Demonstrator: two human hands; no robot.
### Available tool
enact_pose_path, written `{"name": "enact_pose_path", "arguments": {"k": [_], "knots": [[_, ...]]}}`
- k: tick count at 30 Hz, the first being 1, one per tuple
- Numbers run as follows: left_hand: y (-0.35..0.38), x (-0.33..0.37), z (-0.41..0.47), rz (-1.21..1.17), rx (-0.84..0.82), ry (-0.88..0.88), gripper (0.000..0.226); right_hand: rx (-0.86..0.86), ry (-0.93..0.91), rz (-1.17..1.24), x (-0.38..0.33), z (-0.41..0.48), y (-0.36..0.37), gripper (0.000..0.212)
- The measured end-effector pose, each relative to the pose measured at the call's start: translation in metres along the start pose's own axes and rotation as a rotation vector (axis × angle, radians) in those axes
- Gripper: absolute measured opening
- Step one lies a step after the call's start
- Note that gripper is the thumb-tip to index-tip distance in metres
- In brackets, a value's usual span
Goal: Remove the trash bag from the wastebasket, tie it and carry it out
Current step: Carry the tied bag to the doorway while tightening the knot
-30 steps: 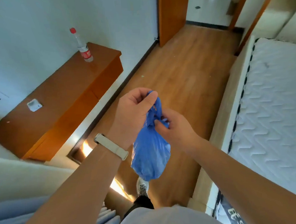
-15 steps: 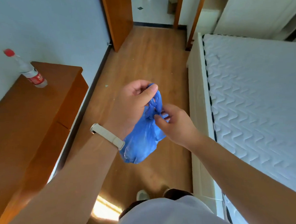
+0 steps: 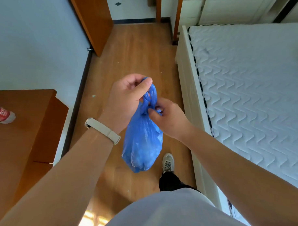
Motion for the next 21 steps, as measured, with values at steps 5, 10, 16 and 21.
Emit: {"name": "enact_pose_path", "arguments": {"k": [5, 10, 16, 21], "knots": [[0.043, -0.001, 0.07, 0.055, -0.023, -0.021, 0.011, -0.002, 0.04, 0.009, 0.032, 0.067, -0.029, 0.02], [0.085, 0.021, 0.136, 0.096, -0.05, 0.044, 0.008, 0.024, 0.001, 0.019, 0.042, 0.132, -0.067, 0.022], [0.113, 0.039, 0.2, 0.062, -0.086, 0.086, 0.008, 0.076, -0.03, -0.002, 0.049, 0.194, -0.096, 0.033], [0.129, 0.035, 0.251, 0.081, -0.125, 0.085, 0.008, 0.112, -0.004, -0.023, 0.065, 0.241, -0.105, 0.035]]}}
Point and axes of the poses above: each hand's wrist, its own z-axis towards the middle knuckle, its own y-axis out of the palm, x = y × z, the point moved 10 cm from there along z, towards the middle knuckle, and after that the axes turned 7 degrees about x, right-handed, at the moved point
